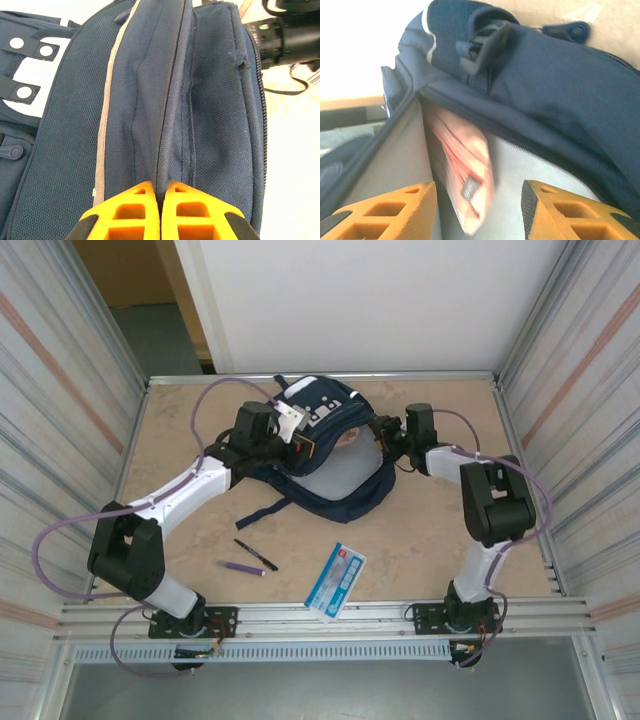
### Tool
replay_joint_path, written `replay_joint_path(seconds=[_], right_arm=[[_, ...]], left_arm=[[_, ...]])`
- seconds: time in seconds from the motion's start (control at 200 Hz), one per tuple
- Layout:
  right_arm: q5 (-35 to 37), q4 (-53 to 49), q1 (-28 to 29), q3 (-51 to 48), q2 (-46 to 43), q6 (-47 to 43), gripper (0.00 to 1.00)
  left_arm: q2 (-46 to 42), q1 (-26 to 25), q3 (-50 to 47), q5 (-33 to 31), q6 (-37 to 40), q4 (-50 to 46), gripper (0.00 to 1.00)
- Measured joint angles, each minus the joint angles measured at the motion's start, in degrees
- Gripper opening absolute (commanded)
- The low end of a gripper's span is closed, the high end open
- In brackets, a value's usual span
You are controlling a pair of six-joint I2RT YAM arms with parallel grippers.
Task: Pack the student bag
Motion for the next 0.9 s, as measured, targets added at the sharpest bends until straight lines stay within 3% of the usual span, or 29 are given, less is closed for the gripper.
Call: replay_joint_path(seconds=[0.276, 0.376, 0.511, 0.727, 0.902], right_arm=[[3.0, -25.6, 2.9, -2.3, -16.4, -22.5, 0.50], [5.5, -32.1, 5.4, -6.8, -23.4, -26.9, 0.51], [8.6, -42.7, 9.0, -9.6, -28.8, -28.8, 0.51], [6.1, -51.8, 23.2, -9.6, -29.6, -29.7, 0.49], [10.3, -54.3, 37.2, -9.6, -24.6, -30.2, 0.48]], left_arm=[[0.0, 0.0, -2.8, -1.5, 1.2, 0.9, 0.00], [0.0, 0.0, -3.7, -2.3, 1.8, 0.6, 0.28], [-0.1, 0.0, -3.8, -2.1, -1.6, -0.1, 0.41], [-6.3, -2.3, -5.2, 1.5, -6.7, -9.5, 0.47], [-16.6, -7.2, -13.7, 7.4, -11.7, -15.4, 0.51]])
